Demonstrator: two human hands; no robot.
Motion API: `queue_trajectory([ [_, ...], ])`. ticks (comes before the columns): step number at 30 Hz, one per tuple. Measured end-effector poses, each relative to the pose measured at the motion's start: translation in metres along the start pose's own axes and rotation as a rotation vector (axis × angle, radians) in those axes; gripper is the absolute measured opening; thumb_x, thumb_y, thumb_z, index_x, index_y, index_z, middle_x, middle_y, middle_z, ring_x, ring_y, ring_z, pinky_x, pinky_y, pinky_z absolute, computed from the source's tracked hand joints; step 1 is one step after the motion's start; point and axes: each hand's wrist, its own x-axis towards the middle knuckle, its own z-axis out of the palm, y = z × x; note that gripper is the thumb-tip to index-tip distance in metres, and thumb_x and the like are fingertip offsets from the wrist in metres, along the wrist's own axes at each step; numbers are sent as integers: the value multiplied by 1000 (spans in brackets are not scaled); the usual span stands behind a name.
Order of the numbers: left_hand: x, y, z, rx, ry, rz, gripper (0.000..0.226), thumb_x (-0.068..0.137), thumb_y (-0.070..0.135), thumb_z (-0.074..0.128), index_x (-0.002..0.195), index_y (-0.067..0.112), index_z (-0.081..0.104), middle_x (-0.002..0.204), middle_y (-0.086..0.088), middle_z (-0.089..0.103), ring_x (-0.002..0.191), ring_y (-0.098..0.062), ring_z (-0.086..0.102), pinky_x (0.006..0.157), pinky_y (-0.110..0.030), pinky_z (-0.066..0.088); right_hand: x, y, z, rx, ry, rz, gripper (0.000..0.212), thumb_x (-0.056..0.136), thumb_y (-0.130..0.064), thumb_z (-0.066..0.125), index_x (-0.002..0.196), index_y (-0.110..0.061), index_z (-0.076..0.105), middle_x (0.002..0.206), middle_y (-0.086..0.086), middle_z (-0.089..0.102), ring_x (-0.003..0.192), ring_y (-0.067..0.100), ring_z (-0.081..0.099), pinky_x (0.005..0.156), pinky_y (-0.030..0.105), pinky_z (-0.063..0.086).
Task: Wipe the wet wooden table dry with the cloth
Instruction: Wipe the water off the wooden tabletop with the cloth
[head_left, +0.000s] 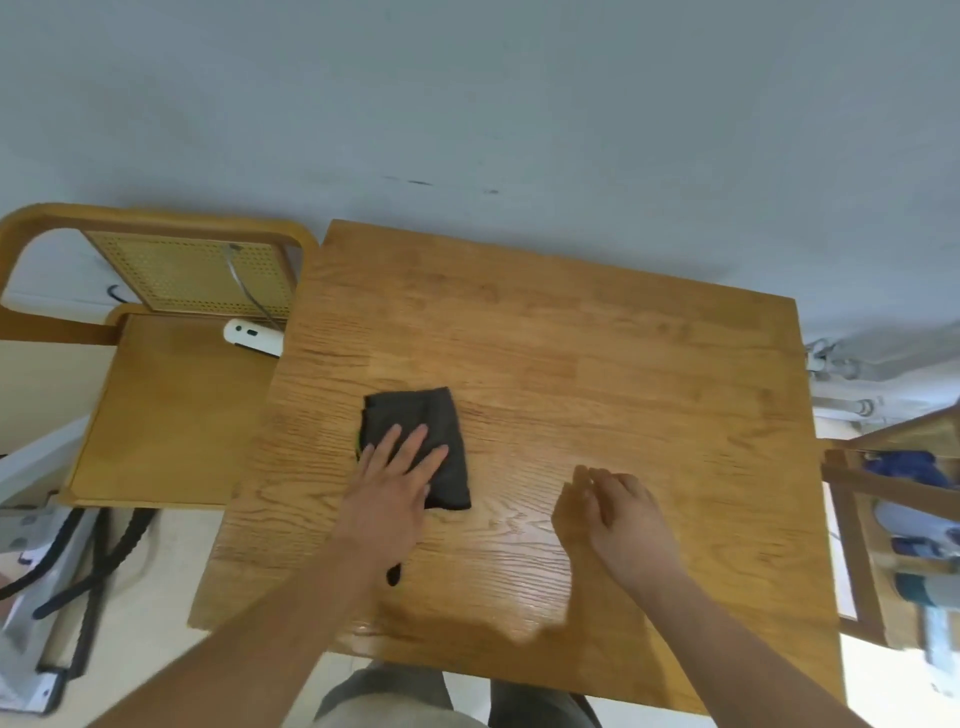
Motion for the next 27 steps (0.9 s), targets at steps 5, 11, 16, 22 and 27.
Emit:
queue_trajectory([
  [5, -33, 94, 35, -55, -104, 253, 86, 103, 14, 45, 159, 43, -12, 163, 11, -32, 148, -27, -39, 123, -50, -17, -9, 49, -20, -53, -46, 17, 50, 100, -27, 55, 149, -21, 48, 149, 2, 46, 138, 24, 40, 105, 36, 44],
  [11, 0, 79, 36, 199, -65, 503, 75, 102, 27, 53, 158, 49, 9, 169, 15, -7, 155, -19, -16, 126, -49, 2, -12, 101, -44, -35, -10, -30, 50, 96, -31, 55, 146, -23, 53, 147, 1, 48, 139, 24, 41, 101, 38, 50],
  [16, 12, 168, 27, -55, 4, -85, 75, 104, 25, 42, 161, 41, -4, 169, 8, -18, 153, -28, -26, 126, -50, -8, -15, 143, -67, -49, 50, 56, 52, 98, -34, 55, 149, -25, 49, 151, 1, 41, 142, 23, 35, 96, 42, 53],
  [22, 11, 244, 43, 129, -301, 702, 70, 106, 14, 41, 161, 43, 8, 169, 13, -17, 151, -20, -31, 124, -49, -14, -13, 190, -83, 19, 82, 254, 67, 99, -42, 55, 157, -19, 31, 157, 9, 31, 145, 31, 28, 114, 48, 40],
  [27, 66, 228, 26, 89, -159, 419, 55, 111, 33, 34, 159, 48, 13, 169, 17, -7, 155, -13, -16, 128, -46, 0, -7, 215, -97, 80, 91, 307, 66, 98, -38, 57, 156, -18, 31, 156, 12, 31, 145, 35, 26, 113, 53, 39],
])
